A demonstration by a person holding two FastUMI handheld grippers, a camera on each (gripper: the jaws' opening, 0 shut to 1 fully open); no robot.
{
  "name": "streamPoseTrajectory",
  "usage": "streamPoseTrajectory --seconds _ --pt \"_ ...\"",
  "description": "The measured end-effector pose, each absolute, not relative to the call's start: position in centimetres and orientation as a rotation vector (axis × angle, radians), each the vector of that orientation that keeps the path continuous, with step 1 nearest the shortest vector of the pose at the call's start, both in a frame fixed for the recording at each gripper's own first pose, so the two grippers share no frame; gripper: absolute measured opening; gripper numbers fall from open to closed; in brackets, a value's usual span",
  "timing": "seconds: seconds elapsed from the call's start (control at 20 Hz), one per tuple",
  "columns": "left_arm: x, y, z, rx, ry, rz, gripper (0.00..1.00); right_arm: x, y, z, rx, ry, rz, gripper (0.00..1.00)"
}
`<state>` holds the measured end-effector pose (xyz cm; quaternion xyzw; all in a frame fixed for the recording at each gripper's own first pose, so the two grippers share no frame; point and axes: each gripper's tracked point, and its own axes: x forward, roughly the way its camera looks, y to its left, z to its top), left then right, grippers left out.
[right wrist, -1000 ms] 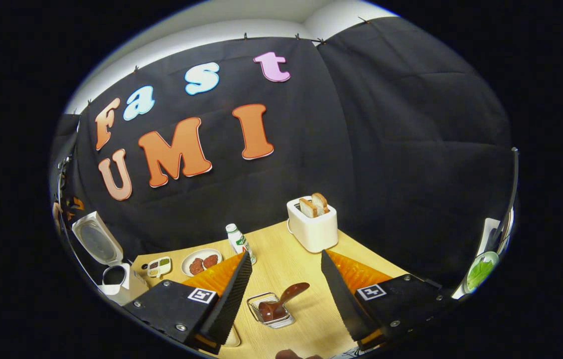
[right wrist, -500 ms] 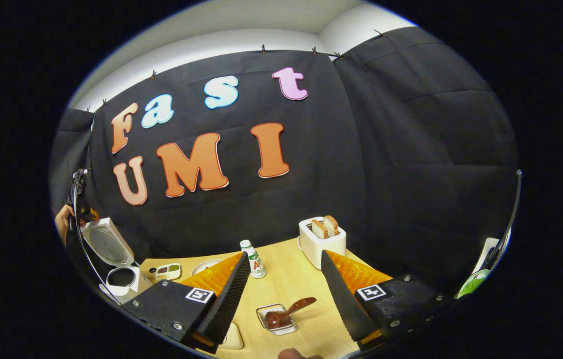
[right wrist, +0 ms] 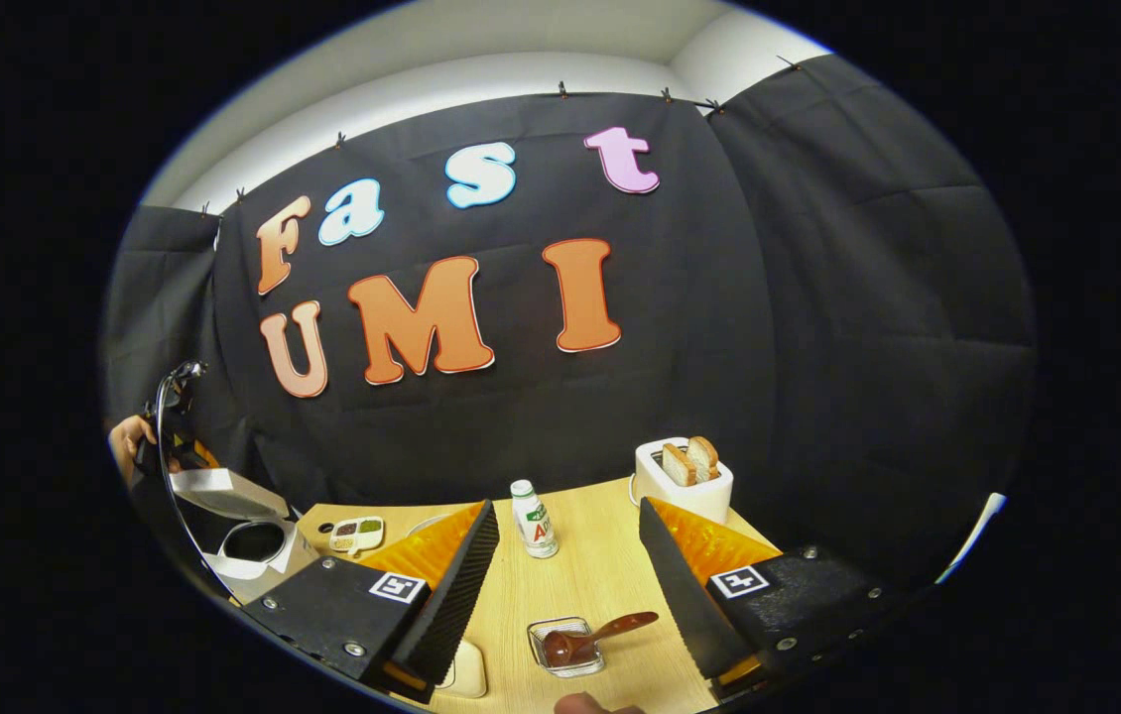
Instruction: Close the left gripper, press the button to open the rice cooker; take a wooden spoon from the chopstick holder with the right hand, scoop a spoonful of rice and pour it into the rice cooker, then put the wooden spoon back into the chopstick holder.
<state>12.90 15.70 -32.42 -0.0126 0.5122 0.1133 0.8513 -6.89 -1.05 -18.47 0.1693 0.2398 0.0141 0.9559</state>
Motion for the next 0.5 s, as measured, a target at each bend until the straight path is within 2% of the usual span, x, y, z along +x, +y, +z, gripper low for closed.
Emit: streamPoseTrajectory --seconds 0.4,0.5 --pt "4.2 13.9 -41.3 -0.084 1.349 0.227 0.96 -5.5 2.5 -18.9 0.350 0.495 0.147 0.89" --pt "4.8 14.6 -41.4 -0.068 1.323 0.228 0.98 -5.1 3.3 -18.8 0.349 0.491 0.173 0.89"
